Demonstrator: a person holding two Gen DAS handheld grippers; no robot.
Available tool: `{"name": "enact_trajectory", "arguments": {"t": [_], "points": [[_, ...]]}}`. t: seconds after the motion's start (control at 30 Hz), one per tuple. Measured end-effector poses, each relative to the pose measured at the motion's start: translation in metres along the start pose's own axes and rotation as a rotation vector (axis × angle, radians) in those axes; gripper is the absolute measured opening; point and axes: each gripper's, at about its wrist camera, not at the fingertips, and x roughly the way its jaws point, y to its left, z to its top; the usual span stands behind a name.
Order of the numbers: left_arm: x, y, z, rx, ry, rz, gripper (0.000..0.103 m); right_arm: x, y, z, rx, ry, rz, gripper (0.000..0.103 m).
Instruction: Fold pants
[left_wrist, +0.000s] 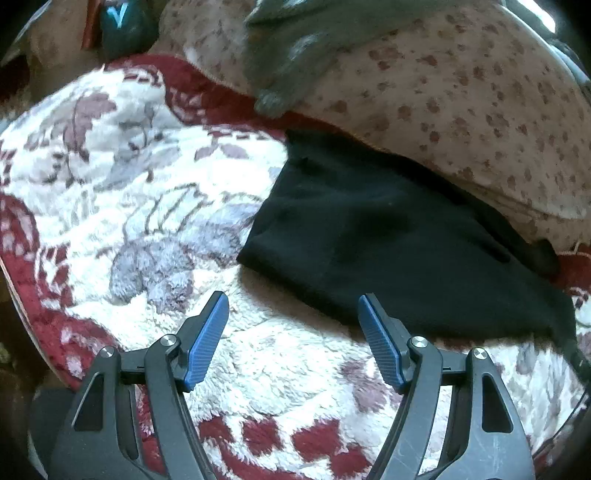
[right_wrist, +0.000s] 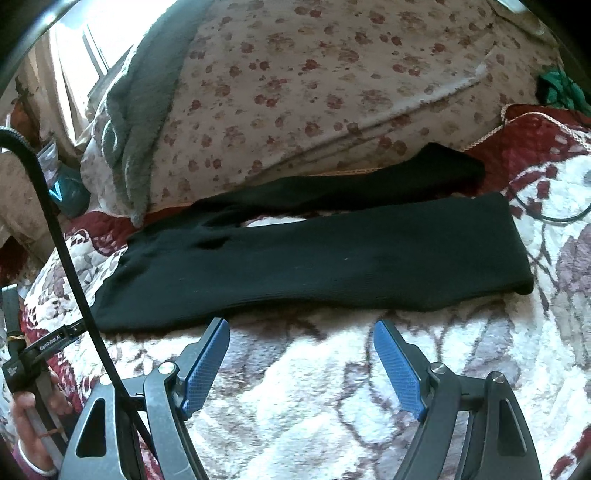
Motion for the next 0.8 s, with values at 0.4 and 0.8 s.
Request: {"name": "enact_trajectory", "arguments": {"t": [0.4,0.8], "points": [[0.024,-0.014,0.003,-0.025,0.036,-0.015,0.073,-0.004,-0.053,-0.009,0.132,0.003,0.05,0.079],[0.044,-0.037,0.019,-0.021,0.032,-0.005,0.073,0.03,-0.091,0.015,0.295,-0.046,0.14,0.079]]}}
